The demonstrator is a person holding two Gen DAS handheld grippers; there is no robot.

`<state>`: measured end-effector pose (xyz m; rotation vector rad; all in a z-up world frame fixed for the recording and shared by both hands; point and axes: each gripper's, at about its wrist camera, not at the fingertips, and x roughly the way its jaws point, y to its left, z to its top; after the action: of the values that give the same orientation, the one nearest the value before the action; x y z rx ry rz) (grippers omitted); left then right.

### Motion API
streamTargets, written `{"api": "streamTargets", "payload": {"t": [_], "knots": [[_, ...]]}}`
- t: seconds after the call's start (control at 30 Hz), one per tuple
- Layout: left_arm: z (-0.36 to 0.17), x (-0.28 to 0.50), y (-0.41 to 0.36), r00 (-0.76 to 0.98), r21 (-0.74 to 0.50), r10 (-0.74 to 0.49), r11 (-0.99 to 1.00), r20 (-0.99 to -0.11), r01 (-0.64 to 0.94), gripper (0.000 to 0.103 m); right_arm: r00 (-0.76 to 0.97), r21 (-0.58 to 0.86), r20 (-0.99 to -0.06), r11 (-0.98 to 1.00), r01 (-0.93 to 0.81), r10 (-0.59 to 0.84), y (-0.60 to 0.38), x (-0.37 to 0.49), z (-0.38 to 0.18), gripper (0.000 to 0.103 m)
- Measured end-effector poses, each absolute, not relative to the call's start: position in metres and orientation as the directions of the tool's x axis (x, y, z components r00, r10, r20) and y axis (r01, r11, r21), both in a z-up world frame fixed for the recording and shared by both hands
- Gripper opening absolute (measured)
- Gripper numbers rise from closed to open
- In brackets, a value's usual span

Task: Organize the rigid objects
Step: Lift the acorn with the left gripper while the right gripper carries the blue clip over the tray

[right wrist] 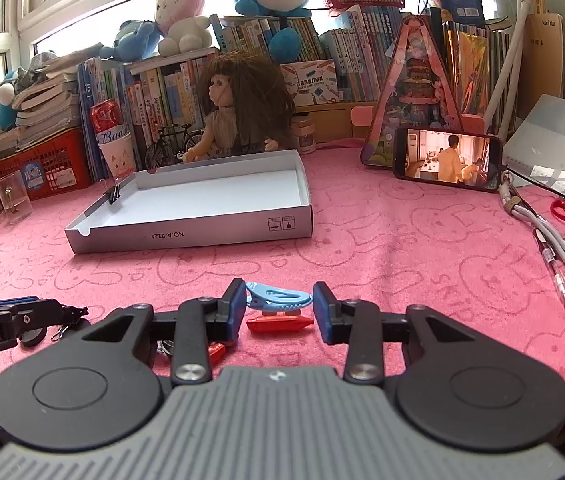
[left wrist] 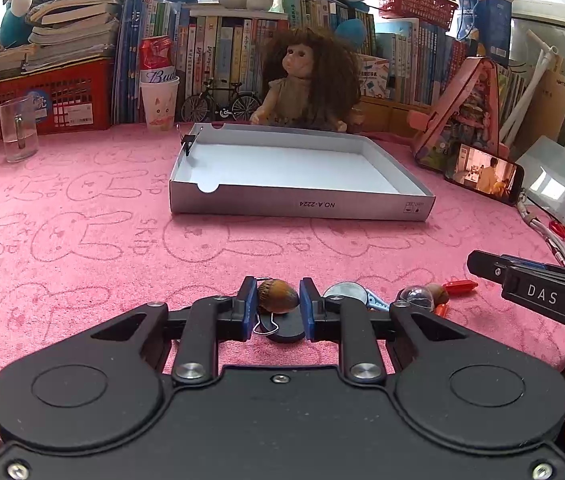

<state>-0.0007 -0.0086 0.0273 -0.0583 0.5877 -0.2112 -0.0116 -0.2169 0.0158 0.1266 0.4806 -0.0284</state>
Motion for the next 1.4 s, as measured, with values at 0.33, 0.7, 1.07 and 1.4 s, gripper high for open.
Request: {"api": "streamTargets", "payload": {"t": [0.33,0.7,1.07,1.4], "knots": [[0.035,0.018,-0.009,0.815,-0.12,-0.218,0.976,-0.538,0.182,0.021,0.894,0.104,-0.448,0.994,0.041,0.01,-0.213,-0.002,0.021,0.042],[0.057,0.054,-0.005,0.814,-0.156,-0.251,0.968,-0.524,0.199,0.021,0.901,0.089,-0.433,0.996,0.012,0.028,-0.214,0.023,0.031,0.042],[0.064,0.125,-0.008,0.8,-0.169,-0.236,0.971,-0.552,0.17,0.021,0.897,0.089,-0.44,0.996,-0.009,0.047,-0.217,0.083,0.044,0.042],[0.057,0.194,-0.013,0.769,-0.214,-0.239,0.967,-0.593,0.136,0.021,0.856,0.121,-0.51,0.992,-0.029,0.087,-0.22,0.145,0.043,0.042]]}}
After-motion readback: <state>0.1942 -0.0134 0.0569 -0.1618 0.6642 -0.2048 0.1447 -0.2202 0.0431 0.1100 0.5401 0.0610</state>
